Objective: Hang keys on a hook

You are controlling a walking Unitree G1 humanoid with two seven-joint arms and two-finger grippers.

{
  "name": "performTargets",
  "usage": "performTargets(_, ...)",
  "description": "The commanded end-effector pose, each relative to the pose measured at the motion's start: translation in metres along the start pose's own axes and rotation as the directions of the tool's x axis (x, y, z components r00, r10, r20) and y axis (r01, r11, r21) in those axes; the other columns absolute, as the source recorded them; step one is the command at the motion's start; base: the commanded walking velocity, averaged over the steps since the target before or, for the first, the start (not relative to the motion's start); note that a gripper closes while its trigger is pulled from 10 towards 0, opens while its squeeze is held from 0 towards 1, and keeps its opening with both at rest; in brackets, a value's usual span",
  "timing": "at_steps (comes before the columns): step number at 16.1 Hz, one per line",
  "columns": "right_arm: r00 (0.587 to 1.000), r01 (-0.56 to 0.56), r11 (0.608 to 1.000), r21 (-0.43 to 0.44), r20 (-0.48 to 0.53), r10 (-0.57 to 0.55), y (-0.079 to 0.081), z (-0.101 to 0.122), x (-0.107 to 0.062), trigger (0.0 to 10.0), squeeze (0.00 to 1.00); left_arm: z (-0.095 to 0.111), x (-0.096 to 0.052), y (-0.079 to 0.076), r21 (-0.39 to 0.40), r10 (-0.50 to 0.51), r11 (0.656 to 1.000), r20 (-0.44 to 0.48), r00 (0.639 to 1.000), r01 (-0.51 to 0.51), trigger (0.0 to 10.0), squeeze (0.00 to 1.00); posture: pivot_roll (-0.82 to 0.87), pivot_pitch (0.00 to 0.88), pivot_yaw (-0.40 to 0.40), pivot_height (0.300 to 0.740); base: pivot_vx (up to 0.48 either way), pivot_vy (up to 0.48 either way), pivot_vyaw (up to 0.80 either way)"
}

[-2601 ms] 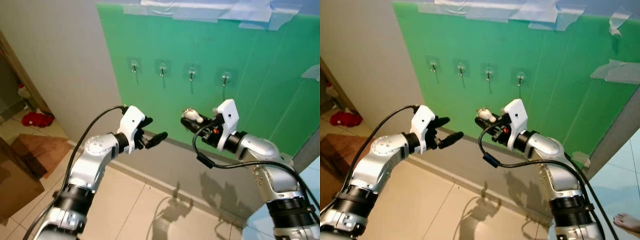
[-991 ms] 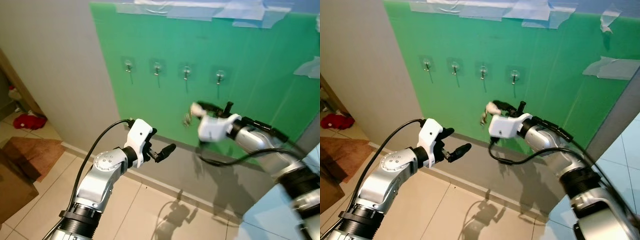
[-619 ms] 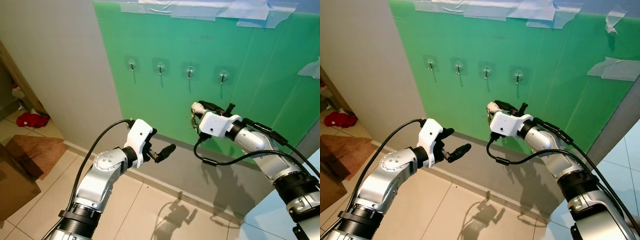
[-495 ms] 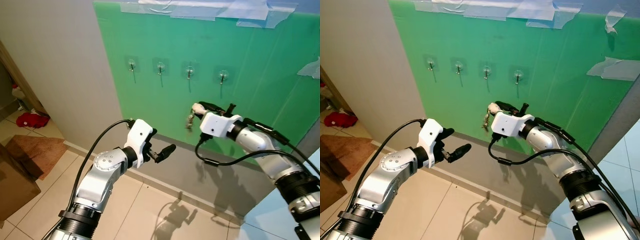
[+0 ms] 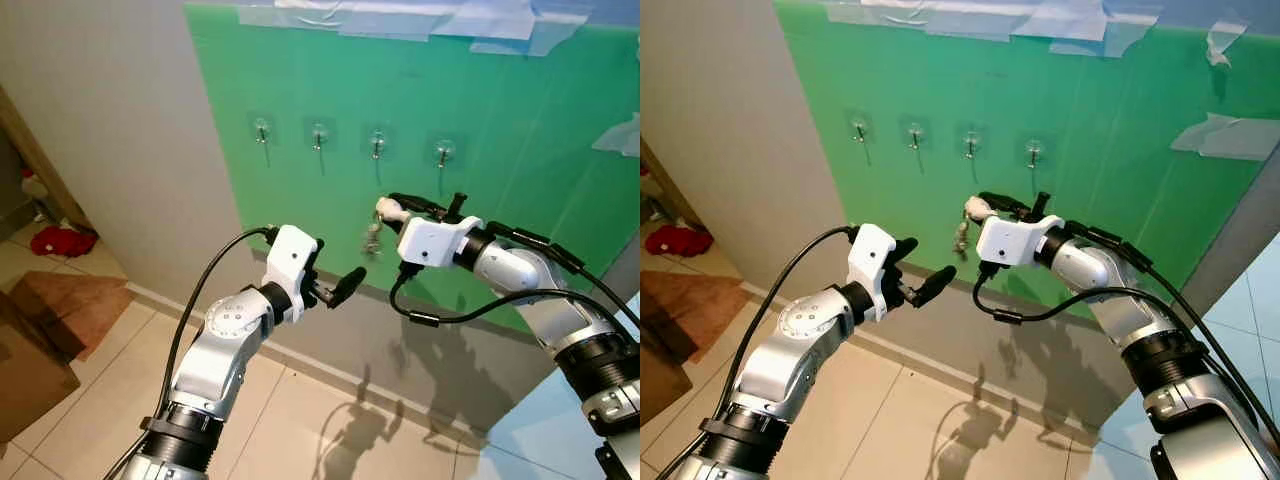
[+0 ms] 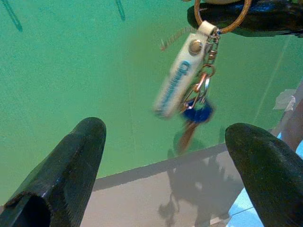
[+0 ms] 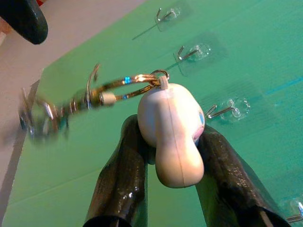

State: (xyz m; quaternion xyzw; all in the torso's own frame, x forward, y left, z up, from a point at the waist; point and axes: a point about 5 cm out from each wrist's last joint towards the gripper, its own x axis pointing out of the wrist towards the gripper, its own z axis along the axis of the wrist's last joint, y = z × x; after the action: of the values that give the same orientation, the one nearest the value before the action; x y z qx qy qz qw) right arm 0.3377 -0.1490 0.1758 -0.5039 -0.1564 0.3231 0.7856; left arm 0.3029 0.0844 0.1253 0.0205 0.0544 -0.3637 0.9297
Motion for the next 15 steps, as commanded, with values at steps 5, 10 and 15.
performTargets(5,0.999,0.019,1.0,0.02,0.04,-0.02,-0.006,0.012,-0.003,0.0,0.0,0.005,0.005,0.015,0.035,0.066,0.997,-0.004,0.998,-0.066,10.0,0.0,-0.1,0.0,0.074,0.74,0.0,0.0,0.0)
performTargets(10,0.998,0.024,0.997,0.067,0.059,-0.028,-0.003,0.019,-0.003,0.0,0.0,0.004,0.013,0.022,0.01,0.05,0.999,-0.014,0.999,-0.05,10.0,0.0,-0.1,0.0,0.073,0.74,0.0,0.0,0.0)
performTargets(15,0.998,0.009,0.995,0.095,0.056,-0.015,0.006,0.022,0.0,0.0,0.0,0.005,0.02,0.012,-0.021,-0.016,1.0,-0.014,1.0,0.016,10.0,0.0,-0.11,0.0,0.078,0.74,0.0,0.0,0.0)
